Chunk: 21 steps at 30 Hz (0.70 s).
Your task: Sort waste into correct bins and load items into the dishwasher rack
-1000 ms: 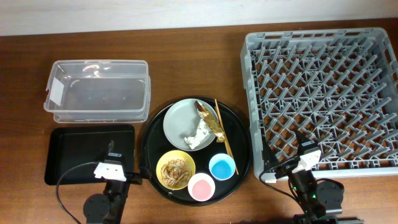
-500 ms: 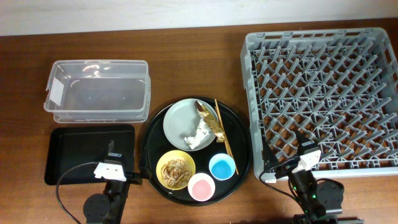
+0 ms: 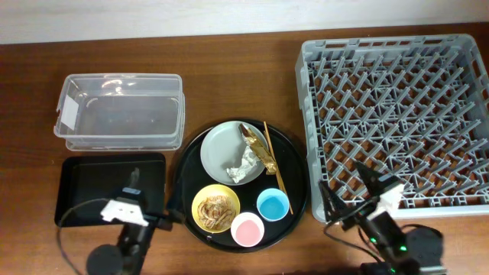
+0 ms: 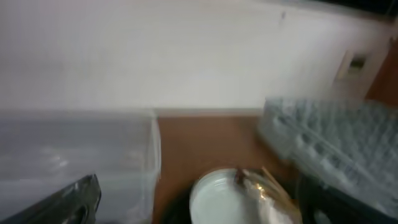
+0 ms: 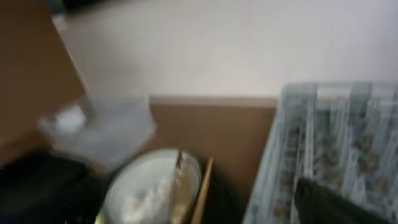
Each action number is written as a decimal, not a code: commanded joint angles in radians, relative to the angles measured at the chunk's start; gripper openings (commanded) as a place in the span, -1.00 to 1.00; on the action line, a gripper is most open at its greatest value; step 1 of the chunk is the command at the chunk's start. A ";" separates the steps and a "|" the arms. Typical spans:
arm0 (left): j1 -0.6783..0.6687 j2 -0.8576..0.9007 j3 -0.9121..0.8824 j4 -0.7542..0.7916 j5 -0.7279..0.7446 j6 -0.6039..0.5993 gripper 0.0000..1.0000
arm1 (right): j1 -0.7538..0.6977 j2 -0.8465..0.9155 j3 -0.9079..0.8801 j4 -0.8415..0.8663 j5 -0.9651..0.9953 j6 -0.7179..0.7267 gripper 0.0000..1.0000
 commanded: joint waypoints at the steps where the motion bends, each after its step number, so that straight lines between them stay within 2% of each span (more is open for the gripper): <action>1: 0.005 0.196 0.335 -0.259 0.018 -0.032 0.99 | -0.006 0.183 0.317 -0.280 -0.025 0.037 0.97; 2: 0.005 0.322 0.492 -0.411 0.030 -0.032 0.99 | -0.006 0.294 0.453 -0.436 -0.023 0.030 0.97; 4: 0.005 0.502 0.710 -0.599 0.063 -0.032 0.99 | -0.006 0.436 0.613 -0.609 0.006 0.029 0.97; 5: 0.005 0.641 0.892 -0.750 0.076 -0.032 0.99 | -0.006 0.558 0.749 -0.737 0.024 0.029 0.97; 7: 0.005 0.763 1.062 -0.903 0.163 -0.052 0.99 | -0.006 0.700 0.896 -0.869 -0.040 0.029 0.97; 9: 0.004 0.814 1.089 -0.893 0.312 -0.052 0.99 | -0.006 0.764 0.955 -0.929 -0.053 -0.011 0.97; 10: -0.013 0.848 1.088 -0.909 0.339 -0.052 0.99 | -0.006 0.786 0.974 -0.954 -0.031 -0.016 0.97; 11: -0.055 0.891 1.081 -0.949 0.296 -0.065 0.99 | -0.006 0.795 0.980 -0.967 -0.012 -0.014 0.97; 12: -0.156 0.988 1.080 -1.028 0.186 -0.078 0.99 | -0.006 0.794 0.980 -0.983 0.021 0.021 0.98; 15: -0.396 1.209 1.080 -1.023 0.121 -0.078 0.98 | -0.006 0.794 0.980 -1.024 0.073 0.045 0.98; 18: -0.620 1.446 1.080 -0.962 -0.072 -0.077 0.78 | -0.006 0.794 0.980 -1.047 0.077 0.045 0.98; 21: -0.700 1.579 1.080 -0.913 -0.111 -0.077 0.51 | -0.006 0.794 0.980 -1.054 0.077 0.045 0.97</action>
